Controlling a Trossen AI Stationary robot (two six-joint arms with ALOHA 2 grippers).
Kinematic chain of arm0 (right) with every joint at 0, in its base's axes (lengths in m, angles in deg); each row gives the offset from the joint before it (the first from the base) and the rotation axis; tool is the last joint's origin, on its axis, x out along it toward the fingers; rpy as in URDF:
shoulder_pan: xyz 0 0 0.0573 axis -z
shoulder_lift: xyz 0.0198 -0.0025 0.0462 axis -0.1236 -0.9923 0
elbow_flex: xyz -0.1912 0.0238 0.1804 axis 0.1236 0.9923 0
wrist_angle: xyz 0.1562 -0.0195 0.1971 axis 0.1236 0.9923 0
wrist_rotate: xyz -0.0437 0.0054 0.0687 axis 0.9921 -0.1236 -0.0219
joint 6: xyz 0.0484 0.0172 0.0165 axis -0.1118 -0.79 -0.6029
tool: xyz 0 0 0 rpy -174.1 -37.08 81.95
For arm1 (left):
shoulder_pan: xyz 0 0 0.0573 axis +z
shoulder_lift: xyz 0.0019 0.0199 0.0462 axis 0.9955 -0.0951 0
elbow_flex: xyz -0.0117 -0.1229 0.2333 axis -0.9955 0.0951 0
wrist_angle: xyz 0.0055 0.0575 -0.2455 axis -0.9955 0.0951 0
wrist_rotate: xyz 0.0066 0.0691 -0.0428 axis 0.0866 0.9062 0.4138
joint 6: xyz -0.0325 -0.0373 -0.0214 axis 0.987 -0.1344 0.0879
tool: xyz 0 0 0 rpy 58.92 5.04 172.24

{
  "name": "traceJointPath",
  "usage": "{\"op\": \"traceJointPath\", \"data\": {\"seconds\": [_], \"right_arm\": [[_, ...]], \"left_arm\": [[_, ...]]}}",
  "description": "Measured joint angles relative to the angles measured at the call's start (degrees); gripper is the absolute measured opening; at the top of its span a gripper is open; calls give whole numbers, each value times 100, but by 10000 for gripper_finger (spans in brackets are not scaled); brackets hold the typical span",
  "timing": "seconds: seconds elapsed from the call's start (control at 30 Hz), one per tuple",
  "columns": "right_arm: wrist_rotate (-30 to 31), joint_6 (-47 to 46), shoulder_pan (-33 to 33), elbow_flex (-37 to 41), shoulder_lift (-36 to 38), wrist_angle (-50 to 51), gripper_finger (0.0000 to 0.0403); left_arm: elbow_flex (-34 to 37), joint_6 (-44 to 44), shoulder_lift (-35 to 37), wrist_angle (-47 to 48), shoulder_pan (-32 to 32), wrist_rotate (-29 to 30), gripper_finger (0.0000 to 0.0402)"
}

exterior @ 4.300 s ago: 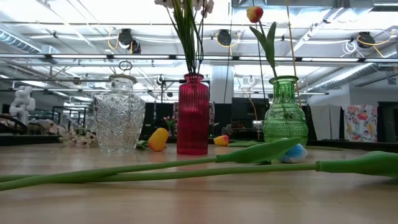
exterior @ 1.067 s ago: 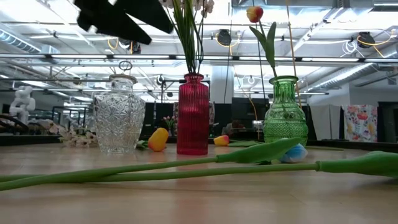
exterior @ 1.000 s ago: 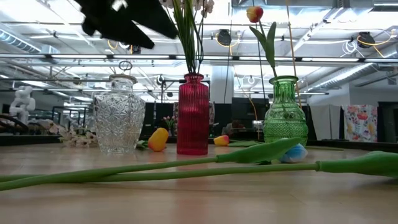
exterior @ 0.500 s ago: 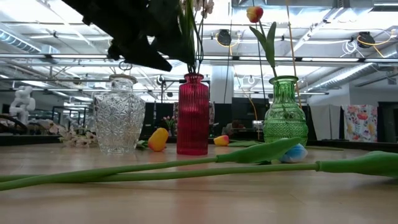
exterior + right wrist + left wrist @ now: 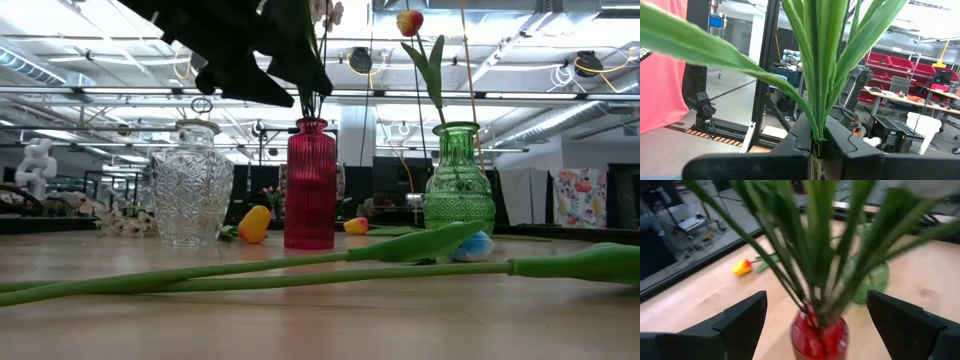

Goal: Sort flowers into vase by color
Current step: Put the bottom white flowers into the red vase

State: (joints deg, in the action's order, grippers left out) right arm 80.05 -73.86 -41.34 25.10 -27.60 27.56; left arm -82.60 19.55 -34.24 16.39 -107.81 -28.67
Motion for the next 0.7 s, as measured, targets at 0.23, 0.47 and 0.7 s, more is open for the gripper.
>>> {"op": "traceJointPath", "data": {"seconds": [0.23,0.47,0.7], "right_arm": [[-10,0,0,0,0,18,9],[-13,61,0,0,0,27,9],[26,-105,79,0,0,27,9]], "left_arm": [[0,-152,0,-7,154,3,333],[-41,-631,0,-358,151,2,266],[-107,-858,212,-356,145,4,186]]}}
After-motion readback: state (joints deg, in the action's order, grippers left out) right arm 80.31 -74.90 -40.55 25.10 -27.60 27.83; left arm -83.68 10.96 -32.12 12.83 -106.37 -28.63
